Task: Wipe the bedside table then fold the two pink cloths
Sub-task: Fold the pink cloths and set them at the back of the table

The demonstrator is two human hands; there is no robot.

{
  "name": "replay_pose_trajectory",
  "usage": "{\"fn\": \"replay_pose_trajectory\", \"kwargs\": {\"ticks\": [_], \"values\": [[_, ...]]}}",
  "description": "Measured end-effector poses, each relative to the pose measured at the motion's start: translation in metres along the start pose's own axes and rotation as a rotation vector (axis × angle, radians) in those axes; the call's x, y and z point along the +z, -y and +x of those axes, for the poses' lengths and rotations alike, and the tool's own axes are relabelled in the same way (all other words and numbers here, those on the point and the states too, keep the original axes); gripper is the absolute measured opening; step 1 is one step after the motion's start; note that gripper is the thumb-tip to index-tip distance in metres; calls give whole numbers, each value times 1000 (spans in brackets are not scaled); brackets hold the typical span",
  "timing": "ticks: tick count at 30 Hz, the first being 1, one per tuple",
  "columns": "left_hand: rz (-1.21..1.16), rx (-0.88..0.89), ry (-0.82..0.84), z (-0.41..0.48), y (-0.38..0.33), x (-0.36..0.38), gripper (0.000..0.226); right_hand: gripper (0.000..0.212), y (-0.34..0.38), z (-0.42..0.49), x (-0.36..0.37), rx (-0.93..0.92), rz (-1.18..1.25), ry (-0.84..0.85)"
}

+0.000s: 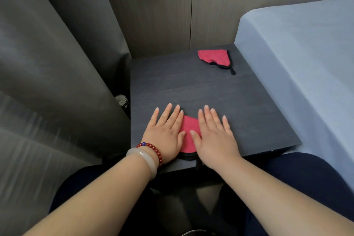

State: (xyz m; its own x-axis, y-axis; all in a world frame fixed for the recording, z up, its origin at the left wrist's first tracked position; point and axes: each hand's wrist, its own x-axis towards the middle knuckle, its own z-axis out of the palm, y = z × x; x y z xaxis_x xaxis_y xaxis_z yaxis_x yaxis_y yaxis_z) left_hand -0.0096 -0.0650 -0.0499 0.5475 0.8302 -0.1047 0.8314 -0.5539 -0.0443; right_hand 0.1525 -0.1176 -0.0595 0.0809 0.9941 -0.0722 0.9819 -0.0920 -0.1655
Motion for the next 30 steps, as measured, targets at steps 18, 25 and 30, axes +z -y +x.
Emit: {"fn": "replay_pose_trajectory", "kwargs": {"ticks": [18,25,30], "values": [[-182,-339,32,102,42,6,63,64,-9,118,-13,-25,43,-19],[-208,-471,87,170,93,-1,63,66,-5,131,4,-34,48,-55],[-181,-465,67,193,111,0,64,71,-5,134,7,-37,43,-76]]}}
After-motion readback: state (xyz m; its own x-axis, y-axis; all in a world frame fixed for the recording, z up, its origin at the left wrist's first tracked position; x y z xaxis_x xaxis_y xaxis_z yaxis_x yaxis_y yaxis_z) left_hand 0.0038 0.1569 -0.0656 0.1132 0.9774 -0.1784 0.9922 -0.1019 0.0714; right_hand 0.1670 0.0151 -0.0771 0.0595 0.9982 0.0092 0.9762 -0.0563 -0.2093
